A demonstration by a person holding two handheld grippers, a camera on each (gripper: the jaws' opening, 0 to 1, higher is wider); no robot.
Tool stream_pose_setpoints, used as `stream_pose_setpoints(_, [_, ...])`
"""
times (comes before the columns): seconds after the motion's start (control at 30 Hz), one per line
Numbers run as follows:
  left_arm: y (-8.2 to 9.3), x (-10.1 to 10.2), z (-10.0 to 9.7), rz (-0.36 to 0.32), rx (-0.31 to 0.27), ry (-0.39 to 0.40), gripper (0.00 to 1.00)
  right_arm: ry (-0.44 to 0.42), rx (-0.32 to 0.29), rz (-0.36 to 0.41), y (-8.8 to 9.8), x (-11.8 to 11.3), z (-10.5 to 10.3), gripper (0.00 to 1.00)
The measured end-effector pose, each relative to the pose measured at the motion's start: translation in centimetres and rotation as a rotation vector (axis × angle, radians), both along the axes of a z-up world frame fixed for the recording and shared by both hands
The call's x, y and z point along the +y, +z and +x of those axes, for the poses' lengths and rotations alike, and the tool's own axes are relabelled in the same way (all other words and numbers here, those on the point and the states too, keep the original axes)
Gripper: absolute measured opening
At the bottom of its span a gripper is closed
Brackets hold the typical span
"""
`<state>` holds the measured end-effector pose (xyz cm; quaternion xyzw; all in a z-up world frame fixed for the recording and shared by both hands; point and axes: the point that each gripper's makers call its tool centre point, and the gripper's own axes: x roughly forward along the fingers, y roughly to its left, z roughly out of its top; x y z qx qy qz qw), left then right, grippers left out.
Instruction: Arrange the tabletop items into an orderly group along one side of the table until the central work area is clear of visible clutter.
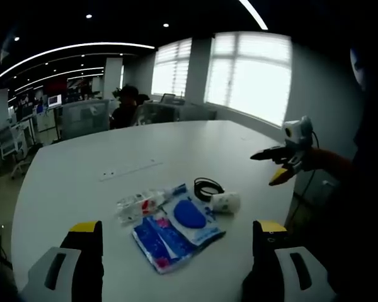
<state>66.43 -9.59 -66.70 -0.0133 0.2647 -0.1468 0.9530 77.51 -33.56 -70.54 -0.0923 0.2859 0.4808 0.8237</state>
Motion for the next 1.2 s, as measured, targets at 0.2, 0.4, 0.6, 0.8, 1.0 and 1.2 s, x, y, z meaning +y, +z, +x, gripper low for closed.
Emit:
stream_pose_setpoints(0.2, [-0.1,0.1,-0.2,0.004,0.007,-0.003,0.98,0.001,0.000,0.002,0.0,0.1,0.1,1.00])
stream_pose_setpoints(0.4, [-0.1,0.3,-0.2,0.007,0.006,-0.003,0.98,0.005,-0.005,-0.002,0.0,0.1,0.0,1.00])
stream_pose_setpoints(0.6, [-0.2,0.2,-0.3,0.012,0.009,-0.009,0.98,-0.002,-0.005,-0.004,-0.1,0.0,0.0,1.00])
stream_pose_setpoints(0.8, [-0.2,0.0,-0.3,0.002,0.011,-0.024,0.98,-0.015,0.006,0.021,0.1,0.0,-0.1,1.00])
stream_pose_setpoints(1.0, [0.0,-0.1,0.2,0.027,0.021,-0.051,0.98,-0.031,0.014,0.056,0.5,0.2,-0.1,1.00])
stream_pose_setpoints(1.2, [0.3,0.2,0.9,0.058,0.022,-0.072,0.97,-0.030,0.015,0.044,0.3,0.0,-0.4,1.00])
